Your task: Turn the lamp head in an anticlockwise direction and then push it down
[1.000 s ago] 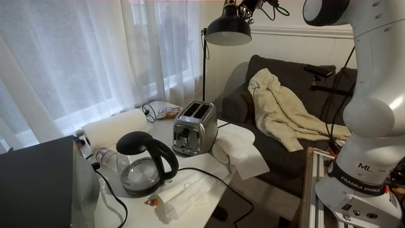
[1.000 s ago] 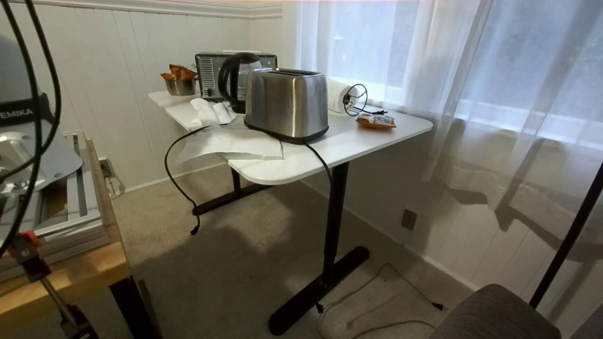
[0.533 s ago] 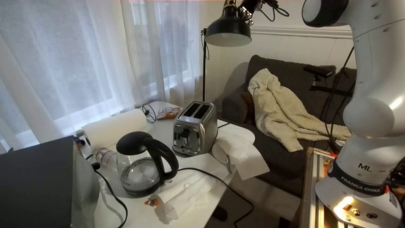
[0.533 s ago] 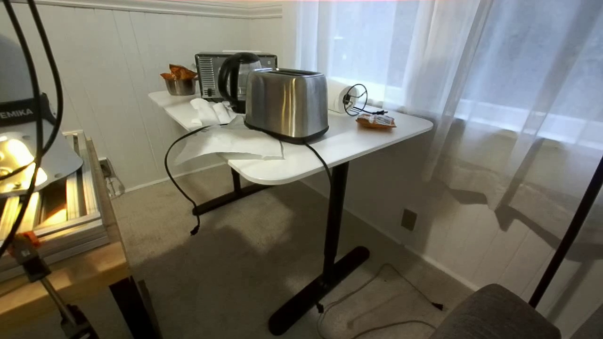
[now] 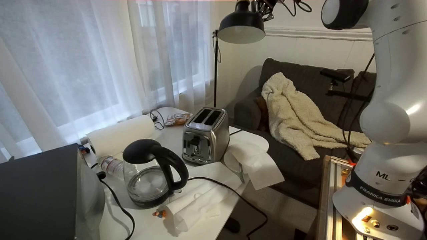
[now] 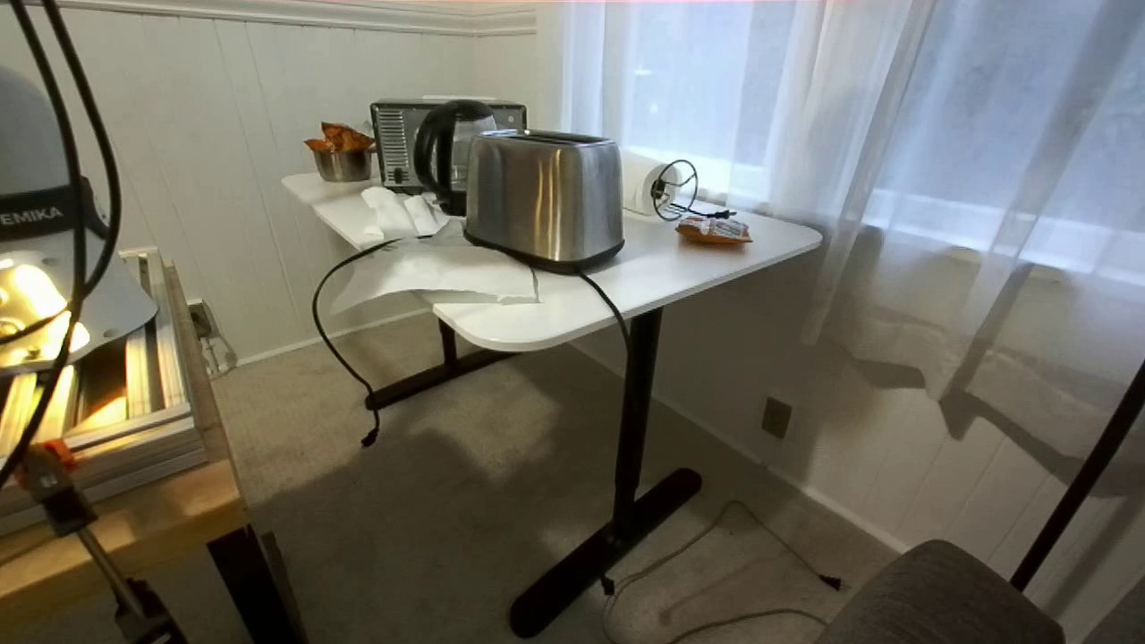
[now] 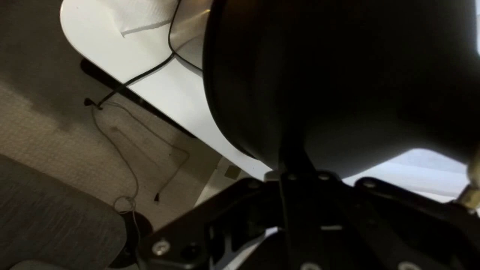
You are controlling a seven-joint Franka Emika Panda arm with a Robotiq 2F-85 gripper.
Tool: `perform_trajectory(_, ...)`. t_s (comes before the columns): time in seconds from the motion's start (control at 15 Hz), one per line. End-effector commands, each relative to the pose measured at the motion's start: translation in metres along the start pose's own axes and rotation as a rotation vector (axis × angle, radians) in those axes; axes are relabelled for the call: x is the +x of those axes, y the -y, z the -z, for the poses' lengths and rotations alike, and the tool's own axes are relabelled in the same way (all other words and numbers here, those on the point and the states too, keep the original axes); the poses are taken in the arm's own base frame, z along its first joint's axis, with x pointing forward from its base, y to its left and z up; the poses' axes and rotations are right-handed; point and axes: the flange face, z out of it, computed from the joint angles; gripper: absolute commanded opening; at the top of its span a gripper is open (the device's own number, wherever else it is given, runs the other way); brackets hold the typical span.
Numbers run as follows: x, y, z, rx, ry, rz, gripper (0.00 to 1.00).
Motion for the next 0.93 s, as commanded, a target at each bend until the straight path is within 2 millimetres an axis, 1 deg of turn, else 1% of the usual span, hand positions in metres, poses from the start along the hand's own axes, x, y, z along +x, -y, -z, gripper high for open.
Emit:
perform_trajectory(0.0, -0.002, -0.002, 0.026, 0.052, -0.043, -0.013, 0.00)
perform_trajectory(0.27, -0.002, -0.010, 0.050, 0.036, -0.145, -0.013, 0.00)
perform_trajectory(0.53, -0.007, -0.015, 0.074, 0.022, -0.221, -0.007, 0.00)
perform_trajectory(0.67, -0.015, -0.016, 0.079, 0.010, -0.210, 0.001, 0.00)
perform_trajectory(0.8, -0.029, -0.014, 0.085, 0.000, -0.179, 0.027, 0.01)
perform_trajectory(0.87, -0.038, -0.012, 0.089, -0.003, -0.155, 0.040, 0.26)
